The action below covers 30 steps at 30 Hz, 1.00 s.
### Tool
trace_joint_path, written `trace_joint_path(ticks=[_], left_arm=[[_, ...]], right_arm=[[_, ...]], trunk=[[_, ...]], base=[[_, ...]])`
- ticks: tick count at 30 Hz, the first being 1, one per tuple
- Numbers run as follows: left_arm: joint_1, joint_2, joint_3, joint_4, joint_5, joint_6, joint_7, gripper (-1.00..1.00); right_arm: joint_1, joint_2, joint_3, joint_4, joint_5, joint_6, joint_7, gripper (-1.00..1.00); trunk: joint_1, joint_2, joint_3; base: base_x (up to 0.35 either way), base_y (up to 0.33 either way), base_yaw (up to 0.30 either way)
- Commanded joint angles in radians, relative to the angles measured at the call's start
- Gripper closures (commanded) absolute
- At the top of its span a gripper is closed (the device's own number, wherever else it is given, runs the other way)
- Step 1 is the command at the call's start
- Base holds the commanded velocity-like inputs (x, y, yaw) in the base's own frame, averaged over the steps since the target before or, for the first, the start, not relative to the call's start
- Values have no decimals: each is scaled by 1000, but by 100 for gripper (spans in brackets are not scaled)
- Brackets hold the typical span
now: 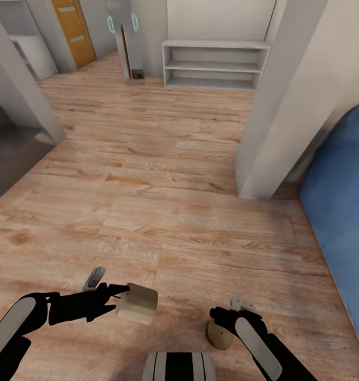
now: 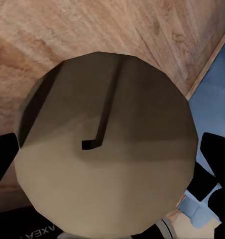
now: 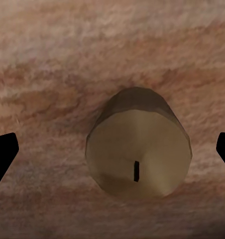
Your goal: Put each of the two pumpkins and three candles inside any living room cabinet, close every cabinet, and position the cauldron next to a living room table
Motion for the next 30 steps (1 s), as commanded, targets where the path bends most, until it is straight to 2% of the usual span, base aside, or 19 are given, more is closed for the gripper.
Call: trace_joint_path(ticks=[1, 7, 12, 18, 22, 30], left_arm=[[-1, 1, 0, -1, 12, 0, 10, 100], [-2, 13, -1, -3, 28, 0, 10, 100], [-2, 45, -5, -5, 114, 1, 10, 100], [-2, 64, -7, -7, 179, 1, 10, 100], [-3, 66, -7, -8, 193, 2, 10, 100], [-2, 66, -7, -8, 195, 2, 10, 100]], right_arm=[[-1, -1, 3, -2, -7, 1, -8, -100], [-1, -1, 3, 1, -6, 0, -7, -100], [-1, -1, 3, 20, -1, 0, -6, -100], [-1, -1, 4, 23, -1, -1, -6, -100], [-1, -1, 4, 23, -1, -13, -4, -100], [-1, -1, 4, 24, -1, -18, 15, -100]], trunk=[[0, -1, -5], [2, -1, -16], [3, -2, -28], [3, -2, -28], [3, -2, -28], [5, -3, -47]], base=[[0, 0, 0], [0, 0, 0], [0, 0, 0], [0, 0, 0], [0, 0, 0], [0, 0, 0]])
